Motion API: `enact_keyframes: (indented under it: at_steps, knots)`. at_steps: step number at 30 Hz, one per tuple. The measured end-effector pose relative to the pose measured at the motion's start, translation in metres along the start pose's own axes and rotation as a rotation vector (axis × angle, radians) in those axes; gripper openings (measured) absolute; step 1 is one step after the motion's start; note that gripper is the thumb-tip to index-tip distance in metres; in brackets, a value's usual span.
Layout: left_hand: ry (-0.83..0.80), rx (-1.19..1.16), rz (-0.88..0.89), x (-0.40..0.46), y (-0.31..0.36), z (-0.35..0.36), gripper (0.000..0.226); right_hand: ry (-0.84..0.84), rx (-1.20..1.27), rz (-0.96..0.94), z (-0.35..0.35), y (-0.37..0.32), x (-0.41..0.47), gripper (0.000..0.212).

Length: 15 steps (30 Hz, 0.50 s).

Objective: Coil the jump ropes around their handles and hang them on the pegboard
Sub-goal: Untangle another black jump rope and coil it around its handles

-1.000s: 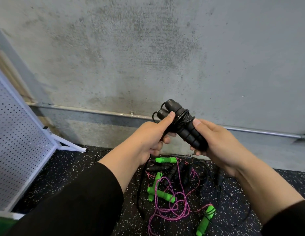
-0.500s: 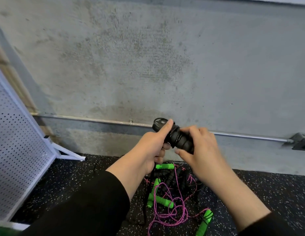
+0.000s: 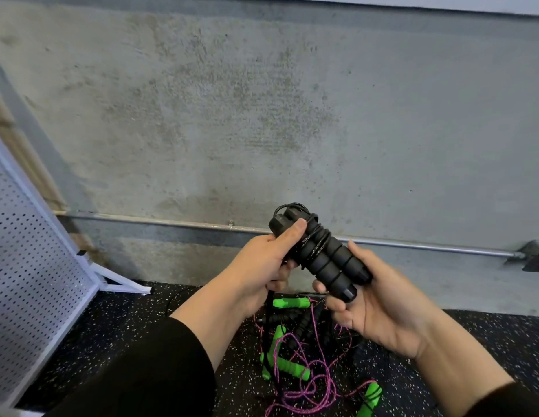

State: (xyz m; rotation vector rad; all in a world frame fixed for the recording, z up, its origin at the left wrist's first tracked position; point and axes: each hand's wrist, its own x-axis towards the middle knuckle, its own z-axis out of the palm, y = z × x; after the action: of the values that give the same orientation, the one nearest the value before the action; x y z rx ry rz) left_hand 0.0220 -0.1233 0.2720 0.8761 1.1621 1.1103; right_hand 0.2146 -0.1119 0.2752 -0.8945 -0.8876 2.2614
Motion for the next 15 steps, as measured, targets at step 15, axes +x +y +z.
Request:
enact_keyframes:
  at_steps: [15]
  knots:
    - [-0.058,0.072,-0.182,0.006,-0.005,0.02,0.092,0.396,-0.223,-0.406,-0.024,-0.012,0.01,0.036]
